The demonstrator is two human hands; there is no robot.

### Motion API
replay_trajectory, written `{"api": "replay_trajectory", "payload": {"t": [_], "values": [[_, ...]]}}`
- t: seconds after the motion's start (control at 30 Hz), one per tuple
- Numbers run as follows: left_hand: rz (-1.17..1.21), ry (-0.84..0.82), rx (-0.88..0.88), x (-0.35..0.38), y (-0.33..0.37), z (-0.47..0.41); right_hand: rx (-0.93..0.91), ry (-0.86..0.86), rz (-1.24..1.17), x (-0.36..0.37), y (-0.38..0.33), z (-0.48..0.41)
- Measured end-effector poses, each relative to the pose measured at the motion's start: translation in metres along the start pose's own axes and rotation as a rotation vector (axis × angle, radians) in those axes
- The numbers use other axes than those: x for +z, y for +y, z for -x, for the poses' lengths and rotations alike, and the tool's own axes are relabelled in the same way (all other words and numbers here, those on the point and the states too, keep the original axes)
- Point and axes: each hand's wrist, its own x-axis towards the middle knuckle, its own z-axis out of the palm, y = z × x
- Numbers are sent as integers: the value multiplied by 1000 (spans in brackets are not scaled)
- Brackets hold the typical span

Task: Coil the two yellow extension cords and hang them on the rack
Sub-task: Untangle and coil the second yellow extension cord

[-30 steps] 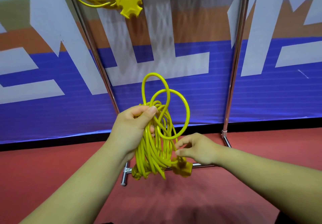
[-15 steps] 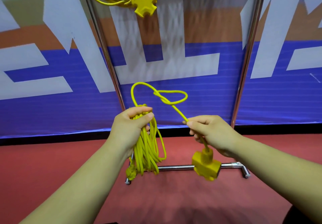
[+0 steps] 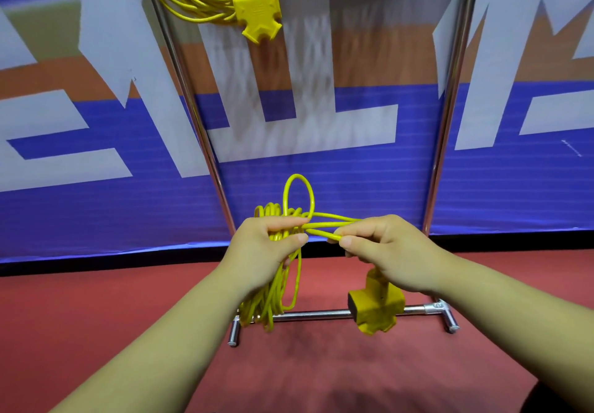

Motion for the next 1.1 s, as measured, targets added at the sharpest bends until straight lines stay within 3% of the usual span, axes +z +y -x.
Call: {"api": "replay_trajectory", "payload": {"t": [0.2, 0.3, 0.5, 0.63, 0.87, 1.1], "values": [[20, 135, -16, 7, 1, -3, 44, 101, 8, -5, -2, 6], [142, 206, -32, 8, 4, -3, 143, 231, -164, -2, 2, 9], [69, 51, 35, 19, 17, 6, 267, 351, -439, 1, 0, 5], [58, 33, 60, 27, 20, 7, 334, 453, -606, 1, -1, 1], [-46, -2, 110, 27, 10, 4, 410, 315, -669, -8, -7, -2], [-224, -89, 205, 24, -3, 3, 529, 153, -256, -16, 4, -2]]}}
